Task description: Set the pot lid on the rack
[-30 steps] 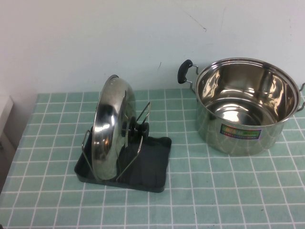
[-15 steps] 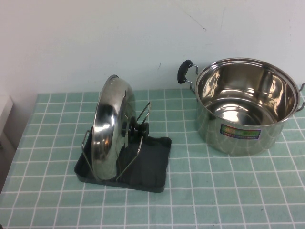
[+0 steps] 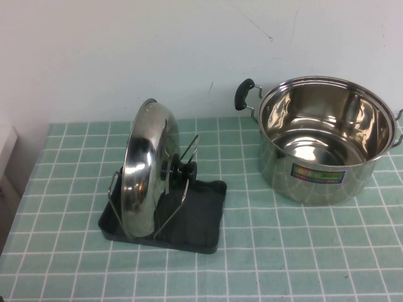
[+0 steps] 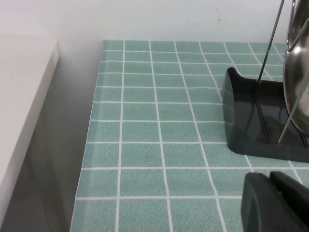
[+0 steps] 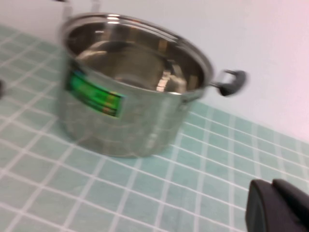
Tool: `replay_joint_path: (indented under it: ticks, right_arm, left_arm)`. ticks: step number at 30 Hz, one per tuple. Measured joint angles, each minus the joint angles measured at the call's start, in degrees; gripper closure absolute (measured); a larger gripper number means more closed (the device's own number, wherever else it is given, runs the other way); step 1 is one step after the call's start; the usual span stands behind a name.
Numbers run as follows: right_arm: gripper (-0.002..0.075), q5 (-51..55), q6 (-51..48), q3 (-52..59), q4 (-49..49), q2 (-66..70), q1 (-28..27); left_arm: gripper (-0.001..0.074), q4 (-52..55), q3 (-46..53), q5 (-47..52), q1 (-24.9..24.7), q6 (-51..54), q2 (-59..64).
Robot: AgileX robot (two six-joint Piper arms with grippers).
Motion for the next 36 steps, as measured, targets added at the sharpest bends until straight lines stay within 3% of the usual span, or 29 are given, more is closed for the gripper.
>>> replay_joint_path:
  ticks: [5,10,15,28,36]
  right_arm:
    - [0.0727,-0.12,-2.81,5.14,1.56,-6.97,-6.05]
    - [0.0727,0.24,-12.14,10.5,5.29,-8.68,-6.79]
    - [0.0727,1.39,-14.21,11.2,6.85,-8.68,-7.11]
    - [0.0727,1.53,-9.19,11.2,7.43,-8.95,-7.38]
    - [0.0727,1.53,-3.19,11.2,7.9,-9.05,-11.9]
  left_arm:
    - [0.0736,0.0,0.0,0.0,0.0,0.0,0.0]
    - [0.0736,0.0,0.0,0.0,0.0,0.0,0.0]
    - [0.0736,0.0,0.0,0.0,0.0,-0.1,0.0]
    - [0.0736,0.0,0.0,0.0,0.0,-0.1,0.0]
    - [0.0738,0.0,0.0,0.0,0.0,-0.1,-0.11]
